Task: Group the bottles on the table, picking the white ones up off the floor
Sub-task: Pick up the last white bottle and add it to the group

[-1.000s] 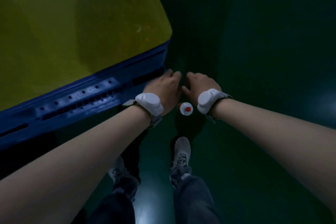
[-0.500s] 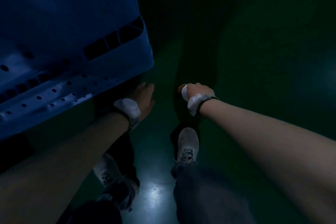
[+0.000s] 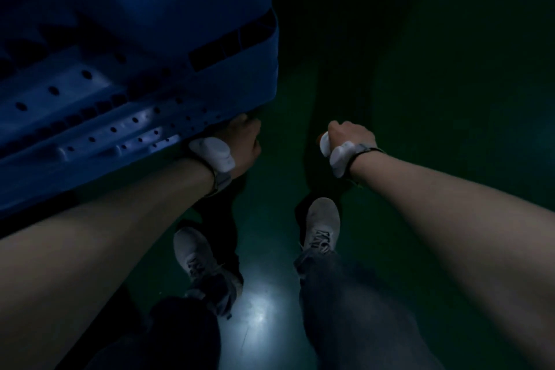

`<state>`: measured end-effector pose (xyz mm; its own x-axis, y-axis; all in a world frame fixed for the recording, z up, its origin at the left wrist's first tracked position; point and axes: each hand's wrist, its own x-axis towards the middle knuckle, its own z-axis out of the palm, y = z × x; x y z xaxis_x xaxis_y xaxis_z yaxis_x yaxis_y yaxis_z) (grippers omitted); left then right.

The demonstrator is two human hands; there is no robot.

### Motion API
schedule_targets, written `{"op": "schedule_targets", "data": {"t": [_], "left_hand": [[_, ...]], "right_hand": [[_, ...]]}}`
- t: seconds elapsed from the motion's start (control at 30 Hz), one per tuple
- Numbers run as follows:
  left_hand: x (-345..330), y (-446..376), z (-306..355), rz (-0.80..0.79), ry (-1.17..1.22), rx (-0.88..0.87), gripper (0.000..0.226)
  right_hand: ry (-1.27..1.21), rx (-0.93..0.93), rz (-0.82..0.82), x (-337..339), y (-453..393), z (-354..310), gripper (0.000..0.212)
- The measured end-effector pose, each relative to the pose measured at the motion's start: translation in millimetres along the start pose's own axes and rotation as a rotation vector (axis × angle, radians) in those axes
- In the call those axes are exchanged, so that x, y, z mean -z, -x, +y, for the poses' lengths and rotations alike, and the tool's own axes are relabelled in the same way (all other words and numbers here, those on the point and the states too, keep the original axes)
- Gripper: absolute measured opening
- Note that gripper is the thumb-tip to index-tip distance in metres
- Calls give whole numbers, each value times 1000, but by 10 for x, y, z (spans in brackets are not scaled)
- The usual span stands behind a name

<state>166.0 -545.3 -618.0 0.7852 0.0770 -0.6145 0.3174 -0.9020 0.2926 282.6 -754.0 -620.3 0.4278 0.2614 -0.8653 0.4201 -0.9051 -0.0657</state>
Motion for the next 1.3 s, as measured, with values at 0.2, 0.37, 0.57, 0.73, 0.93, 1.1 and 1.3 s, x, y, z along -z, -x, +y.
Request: {"op": "schedule_targets", "data": {"t": [0.2,0.37,0.57,0.73,0.93,1.1,1.3], "left_hand": [[1001,767,256,64,-49,-73,27],[2108,1496,354,188,-166,-109,23],[3378,2303,4,298,-159,-33,26],[4091,2719,-867,399,-83,131,31],[4345,3021,-1980,514,-13,378,32],[4325,3016,-2413,441,28,414,41],[4202,3013,-2670,417,32,381,45]], "right_hand": [[171,87,61,801,1251,-507,58],[235,201,222,1580,2244,-1080,29],[316,347,291,2728,3281,-2214,23],[355,463,481,3472,3667,-3226,28],[333,518,594,3849,3409,-4402,24],[266,533,599,3959,2960,-5079,35],[229,511,632,3955,2603,-5591,46]]}}
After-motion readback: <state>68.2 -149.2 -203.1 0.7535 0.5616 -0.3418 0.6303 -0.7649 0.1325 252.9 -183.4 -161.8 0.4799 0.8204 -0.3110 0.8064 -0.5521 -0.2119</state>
